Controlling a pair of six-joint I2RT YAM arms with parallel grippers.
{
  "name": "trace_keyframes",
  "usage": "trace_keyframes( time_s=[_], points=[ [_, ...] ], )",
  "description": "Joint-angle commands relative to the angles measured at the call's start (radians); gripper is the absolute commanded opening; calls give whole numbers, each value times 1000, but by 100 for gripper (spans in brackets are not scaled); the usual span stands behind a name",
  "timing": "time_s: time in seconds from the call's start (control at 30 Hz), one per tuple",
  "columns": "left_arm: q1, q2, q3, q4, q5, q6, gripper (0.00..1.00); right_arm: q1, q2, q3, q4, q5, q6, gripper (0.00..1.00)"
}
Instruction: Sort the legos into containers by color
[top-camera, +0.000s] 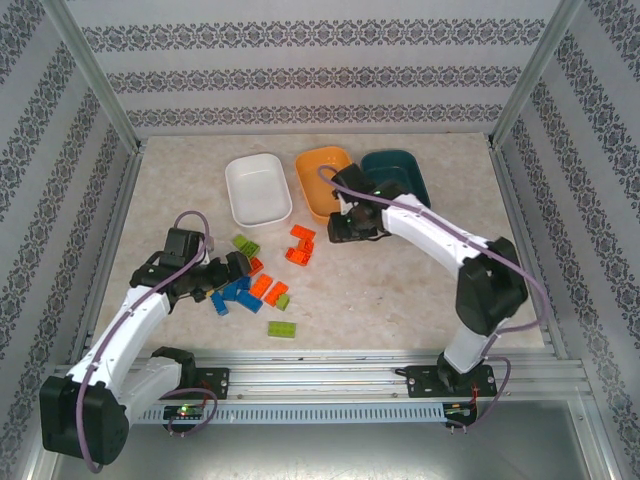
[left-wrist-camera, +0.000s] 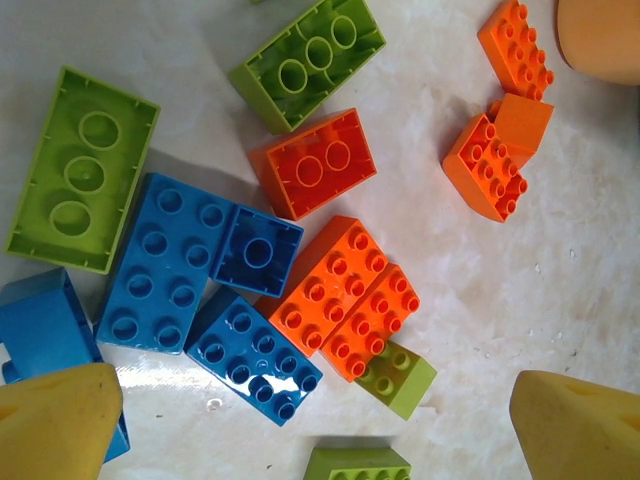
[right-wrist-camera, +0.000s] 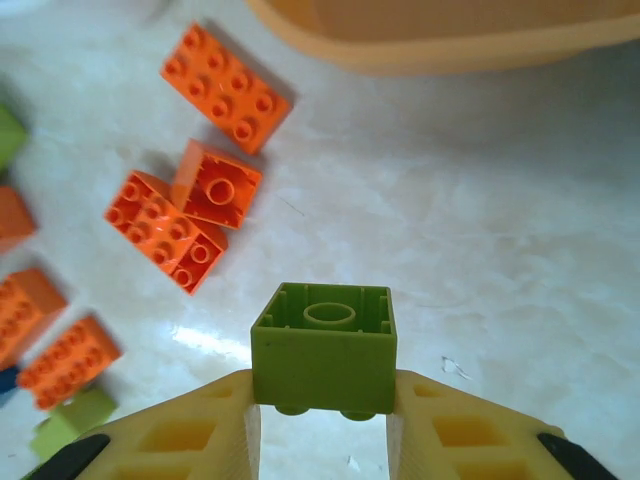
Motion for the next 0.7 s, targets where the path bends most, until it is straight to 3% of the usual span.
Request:
trace_keyframes(
  time_s=[0.0,0.13,0.43,0.67],
  points=[
    [12,29,-6,72,37,-24,100,-49,-44,22,-29,-20,39,33],
    [12,69,5,100,71,-33,100,-114,25,151,-44,-35,37,33],
    [-6,74,-2,76,190,-5,100,-142,441,607,-221,-36,0,33],
    [-144,132,67,-82,136,95,98,-144,681,869,-343,-25,-14,33]
  ],
)
